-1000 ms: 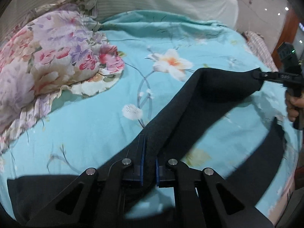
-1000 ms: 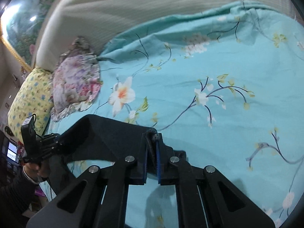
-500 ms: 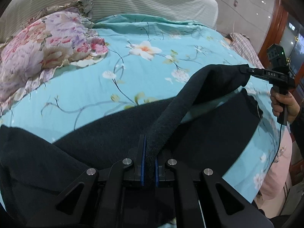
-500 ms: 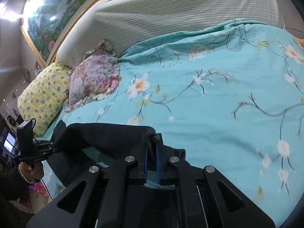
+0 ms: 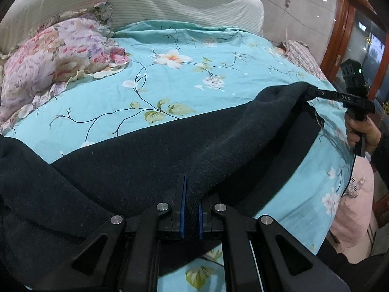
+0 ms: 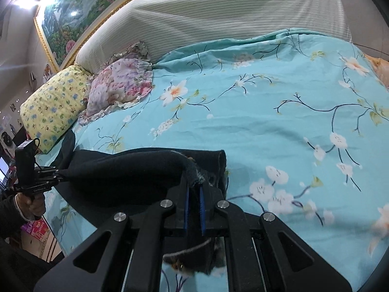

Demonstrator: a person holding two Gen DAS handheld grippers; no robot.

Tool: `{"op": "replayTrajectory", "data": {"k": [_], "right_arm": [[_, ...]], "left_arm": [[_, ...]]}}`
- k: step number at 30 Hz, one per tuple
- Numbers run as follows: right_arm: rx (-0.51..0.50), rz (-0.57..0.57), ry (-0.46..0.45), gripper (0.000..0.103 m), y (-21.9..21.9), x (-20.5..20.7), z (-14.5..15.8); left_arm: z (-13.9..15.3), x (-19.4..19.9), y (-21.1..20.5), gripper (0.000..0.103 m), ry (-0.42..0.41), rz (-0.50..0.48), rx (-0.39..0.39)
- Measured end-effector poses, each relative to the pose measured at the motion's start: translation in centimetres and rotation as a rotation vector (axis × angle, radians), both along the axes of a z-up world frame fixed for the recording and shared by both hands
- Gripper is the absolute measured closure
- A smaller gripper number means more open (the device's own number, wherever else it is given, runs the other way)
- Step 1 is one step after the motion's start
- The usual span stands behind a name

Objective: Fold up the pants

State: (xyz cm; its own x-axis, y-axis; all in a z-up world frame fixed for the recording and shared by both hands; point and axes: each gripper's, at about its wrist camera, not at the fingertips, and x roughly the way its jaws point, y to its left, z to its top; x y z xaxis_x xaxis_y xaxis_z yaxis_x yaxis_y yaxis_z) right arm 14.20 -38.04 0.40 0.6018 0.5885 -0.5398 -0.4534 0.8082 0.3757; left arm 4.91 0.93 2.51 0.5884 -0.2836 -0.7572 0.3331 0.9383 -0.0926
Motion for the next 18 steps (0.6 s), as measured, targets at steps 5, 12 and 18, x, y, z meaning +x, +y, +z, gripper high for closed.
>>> {"op": "replayTrajectory", "data": {"k": [5,12,18], "right_arm": [[-0.017,0.0,-0.025,0.095,-0.1,-1.4,0.6],[-0.067,-0.01,0.004,0.095,-0.1,-2.9,-0.8],[-0.16,-0.056,0.046,0.095,0.2,-4.2,-1.7]], "left_arm": [[-0.4,-0.7,-0.2,0.097,-0.001,-0.011,0.006],[-2.3,-1.2,-0.2,0.095,0.035,-0.012,0.016],[-2.3,-1.6,0.1,0.087,0.053,0.012,-0.006]]}}
